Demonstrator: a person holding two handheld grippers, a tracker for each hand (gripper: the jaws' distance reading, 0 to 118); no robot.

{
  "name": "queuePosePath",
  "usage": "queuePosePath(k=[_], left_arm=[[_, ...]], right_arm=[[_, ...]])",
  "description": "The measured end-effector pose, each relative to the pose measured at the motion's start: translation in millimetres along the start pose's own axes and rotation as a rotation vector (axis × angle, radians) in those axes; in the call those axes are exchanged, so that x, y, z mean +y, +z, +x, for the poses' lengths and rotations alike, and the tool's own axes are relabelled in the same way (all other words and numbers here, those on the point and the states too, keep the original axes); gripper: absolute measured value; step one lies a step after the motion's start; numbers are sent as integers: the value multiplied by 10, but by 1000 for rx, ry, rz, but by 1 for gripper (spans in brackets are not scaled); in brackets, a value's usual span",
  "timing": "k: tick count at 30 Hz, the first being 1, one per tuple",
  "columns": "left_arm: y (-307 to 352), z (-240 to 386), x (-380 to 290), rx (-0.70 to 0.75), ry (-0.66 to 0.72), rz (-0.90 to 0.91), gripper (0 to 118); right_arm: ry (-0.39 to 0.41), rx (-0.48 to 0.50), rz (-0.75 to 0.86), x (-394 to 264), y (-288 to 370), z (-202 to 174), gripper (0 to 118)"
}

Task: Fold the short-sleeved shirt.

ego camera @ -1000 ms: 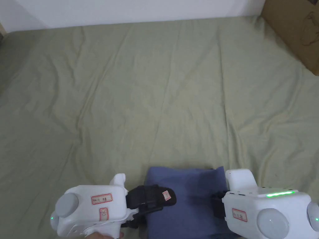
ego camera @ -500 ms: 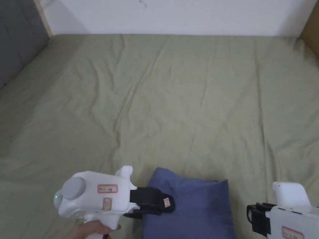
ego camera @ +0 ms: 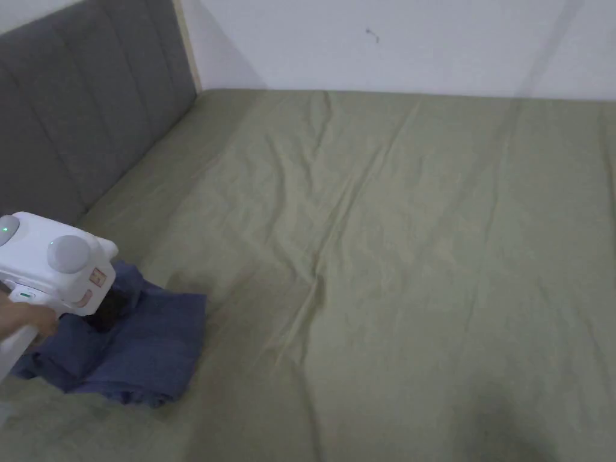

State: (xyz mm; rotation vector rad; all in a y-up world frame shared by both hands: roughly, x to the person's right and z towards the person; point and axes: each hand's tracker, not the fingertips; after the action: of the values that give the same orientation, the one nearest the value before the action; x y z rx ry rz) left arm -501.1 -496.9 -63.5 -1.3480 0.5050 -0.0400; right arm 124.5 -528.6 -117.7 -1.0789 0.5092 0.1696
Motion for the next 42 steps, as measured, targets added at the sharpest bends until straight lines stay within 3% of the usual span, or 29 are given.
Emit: queuePosePath(k=[2,3,5,10,11,12,14,19,23,30,32,39,42], left_arm=[[-78,-75,-75,-3,19,12,82],[-86,-113,-91,28,23,15,88],[-13,-186,-140,53,100,52,89],[205,-312,-248,-163,305,108,88],[222,-297,-249,-194,326,115,78],[271,-256,-290,-239,350,130,56],[375,-136,-378,-361,393,174,1],[659,485,-667,-611,485,255,0],[1024,1114,-894,-629,453,328,0],[1945,2201,-1421,-485,458,646,0],[2178,2482,-1536,-433,388,714,0],[2934,3107,-1870,-216,307,1016,0],[3109,3154,-1962,-200,304,1079,0]], right_arm=[[7,1,-11,2,-22,-24,3],[11,1,-16,0,-24,-38,3],[22,7,-20,-5,-24,-46,3],[16,10,-22,-8,-37,-60,3],[16,14,-18,-18,-18,-67,3],[18,20,-14,-25,2,-69,3],[16,29,-6,-33,35,-53,3],[-21,52,33,-50,184,28,3],[-81,90,81,-69,342,143,3],[-123,84,212,-102,736,314,3],[-124,69,287,-115,899,343,3],[-12,-83,531,-162,1521,246,3],[20,-141,667,-189,1782,149,3]])
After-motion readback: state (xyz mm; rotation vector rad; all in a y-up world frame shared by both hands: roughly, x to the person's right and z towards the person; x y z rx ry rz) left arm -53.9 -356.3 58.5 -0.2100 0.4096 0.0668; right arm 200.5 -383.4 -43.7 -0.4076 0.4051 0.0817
